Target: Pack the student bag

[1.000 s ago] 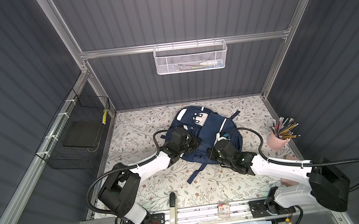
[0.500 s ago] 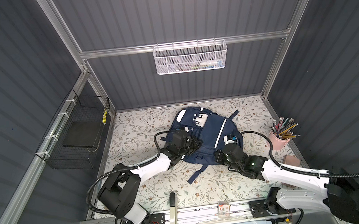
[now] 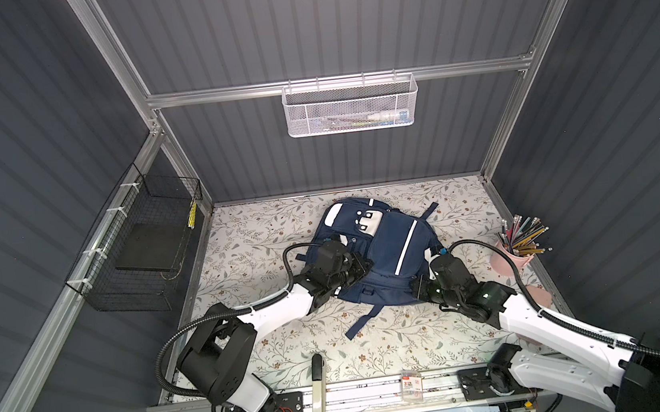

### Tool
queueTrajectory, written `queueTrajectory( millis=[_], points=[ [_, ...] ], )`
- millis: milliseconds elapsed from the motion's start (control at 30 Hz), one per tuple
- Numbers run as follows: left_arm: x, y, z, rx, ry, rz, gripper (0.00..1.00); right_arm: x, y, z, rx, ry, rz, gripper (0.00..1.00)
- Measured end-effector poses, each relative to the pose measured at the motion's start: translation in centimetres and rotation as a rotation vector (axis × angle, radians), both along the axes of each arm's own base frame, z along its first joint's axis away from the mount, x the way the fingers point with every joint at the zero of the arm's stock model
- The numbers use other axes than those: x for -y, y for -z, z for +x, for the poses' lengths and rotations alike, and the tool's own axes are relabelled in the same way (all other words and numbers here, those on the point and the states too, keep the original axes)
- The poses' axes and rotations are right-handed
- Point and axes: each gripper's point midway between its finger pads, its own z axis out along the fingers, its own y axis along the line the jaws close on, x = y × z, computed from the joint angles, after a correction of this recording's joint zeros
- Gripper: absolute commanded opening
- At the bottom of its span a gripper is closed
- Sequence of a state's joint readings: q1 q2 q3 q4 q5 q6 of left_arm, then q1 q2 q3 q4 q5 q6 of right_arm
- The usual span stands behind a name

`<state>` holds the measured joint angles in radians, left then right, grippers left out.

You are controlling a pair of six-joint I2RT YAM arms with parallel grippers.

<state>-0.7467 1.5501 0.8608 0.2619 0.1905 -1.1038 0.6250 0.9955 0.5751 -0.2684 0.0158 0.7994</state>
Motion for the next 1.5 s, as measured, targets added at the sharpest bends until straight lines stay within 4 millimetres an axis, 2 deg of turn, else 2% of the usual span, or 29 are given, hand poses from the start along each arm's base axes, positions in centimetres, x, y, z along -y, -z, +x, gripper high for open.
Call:
queueTrajectory(
  millis=[233,400,600,667,733,800,933,1167,1367,1500],
  points=[
    [-0.5,0.2,-0.4,-0.004,0.000,0.010,0.00,2.7,-0.3,0.5,-0.014,-0.033,-0.122,0.00],
    [-1.2,0.5,-0.1,-0.008,-0.013,0.028,0.00,3.7,-0.5,0.8,-0.013,-0.057,-0.170,0.00],
    [-3.2,0.9,0.8,-0.017,-0.041,0.046,0.00,1.9,0.2,-0.8,-0.026,-0.150,-0.203,0.00],
    [-3.6,1.0,1.1,-0.016,-0.044,0.049,0.00,1.1,0.0,-1.0,-0.006,-0.171,-0.187,0.15],
    [-3.7,0.9,1.1,-0.017,-0.039,0.046,0.00,1.0,-0.4,-0.8,0.026,-0.165,-0.164,0.40],
    [-3.5,0.8,1.0,-0.018,-0.031,0.039,0.00,0.8,-0.9,-0.4,0.059,-0.159,-0.129,0.47],
    [-3.4,0.7,0.9,-0.020,-0.021,0.031,0.00,0.2,-1.4,0.9,0.108,-0.147,-0.054,0.45],
    [-3.4,0.5,0.8,-0.020,-0.015,0.027,0.00,-1.9,-0.3,2.2,0.121,-0.205,-0.021,0.40],
    [-3.4,0.6,0.7,-0.026,-0.016,0.028,0.00,-2.9,0.7,2.1,0.147,-0.241,-0.014,0.37],
    [-3.5,0.7,0.5,-0.035,-0.013,0.032,0.00,-2.5,0.8,1.0,0.188,-0.254,0.018,0.44]
  ],
)
